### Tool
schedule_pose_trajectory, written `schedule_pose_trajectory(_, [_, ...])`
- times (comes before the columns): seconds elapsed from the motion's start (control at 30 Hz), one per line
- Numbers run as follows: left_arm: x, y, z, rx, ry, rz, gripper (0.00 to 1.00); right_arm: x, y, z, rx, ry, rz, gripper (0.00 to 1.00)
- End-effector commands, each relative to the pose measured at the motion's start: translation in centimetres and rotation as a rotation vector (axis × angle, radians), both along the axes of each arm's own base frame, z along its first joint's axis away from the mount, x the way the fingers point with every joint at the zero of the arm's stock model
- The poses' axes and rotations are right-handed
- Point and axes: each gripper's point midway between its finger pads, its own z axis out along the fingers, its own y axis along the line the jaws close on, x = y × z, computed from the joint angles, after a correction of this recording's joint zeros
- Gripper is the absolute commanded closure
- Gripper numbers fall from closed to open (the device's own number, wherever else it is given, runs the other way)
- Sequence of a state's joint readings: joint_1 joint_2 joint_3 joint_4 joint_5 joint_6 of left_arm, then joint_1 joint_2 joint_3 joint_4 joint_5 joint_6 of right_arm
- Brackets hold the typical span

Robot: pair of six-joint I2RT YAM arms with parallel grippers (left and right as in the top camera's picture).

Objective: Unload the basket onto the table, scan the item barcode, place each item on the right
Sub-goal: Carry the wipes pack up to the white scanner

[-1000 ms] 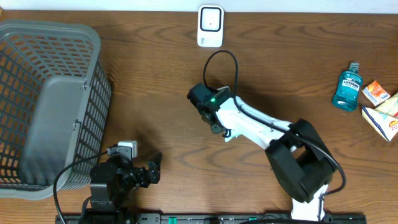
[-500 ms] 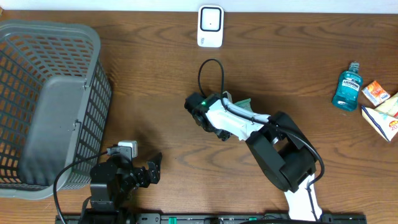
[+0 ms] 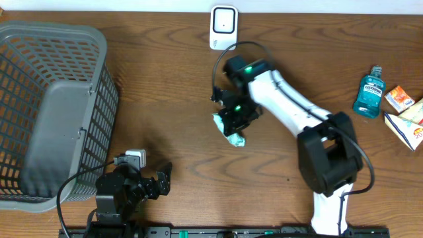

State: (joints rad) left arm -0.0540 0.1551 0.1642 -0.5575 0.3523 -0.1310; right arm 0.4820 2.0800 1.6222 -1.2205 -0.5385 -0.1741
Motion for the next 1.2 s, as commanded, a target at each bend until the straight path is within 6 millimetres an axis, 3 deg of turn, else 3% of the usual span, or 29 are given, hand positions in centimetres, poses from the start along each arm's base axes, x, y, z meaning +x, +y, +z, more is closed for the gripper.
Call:
schedule_pose_trajectory(0.0, [-0.2, 0.2, -0.6, 0.000, 0.021, 0.010, 0.02, -0.5, 2.7, 5.4, 0.484, 0.042, 0.072, 0.99])
schedule_pose_trajectory(0.37, [-0.2, 0.2, -0.6, 0.000, 0.021, 0.010, 0.02, 0.0, 2.9, 11.3, 1.009, 0.117, -0.056, 0.99])
schedule_pose_trajectory(0.43, [-0.2, 0.2, -0.6, 0.000, 0.021, 0.010, 0.02, 0.2, 3.0, 12.3, 1.062, 0.131, -0.076, 0.99])
schedule_pose_trajectory(0.57, [-0.2, 0.2, -0.6, 0.000, 0.021, 0.010, 0.02, 0.1, 3.0, 12.3, 0.998, 0.276, -0.168, 0.99])
schedule_pose_trajectory(0.87, [-0.2, 0.2, -0.6, 0.000, 0.021, 0.010, 0.02, -0.3, 2.9, 12.2, 1.154, -0.150, 0.111, 0.99])
schedule_pose_trajectory(1.17, [-0.2, 0.2, -0.6, 0.000, 0.021, 0.010, 0.02, -2.1, 2.5, 13.3, 1.225, -0.323, 0.226, 0.99])
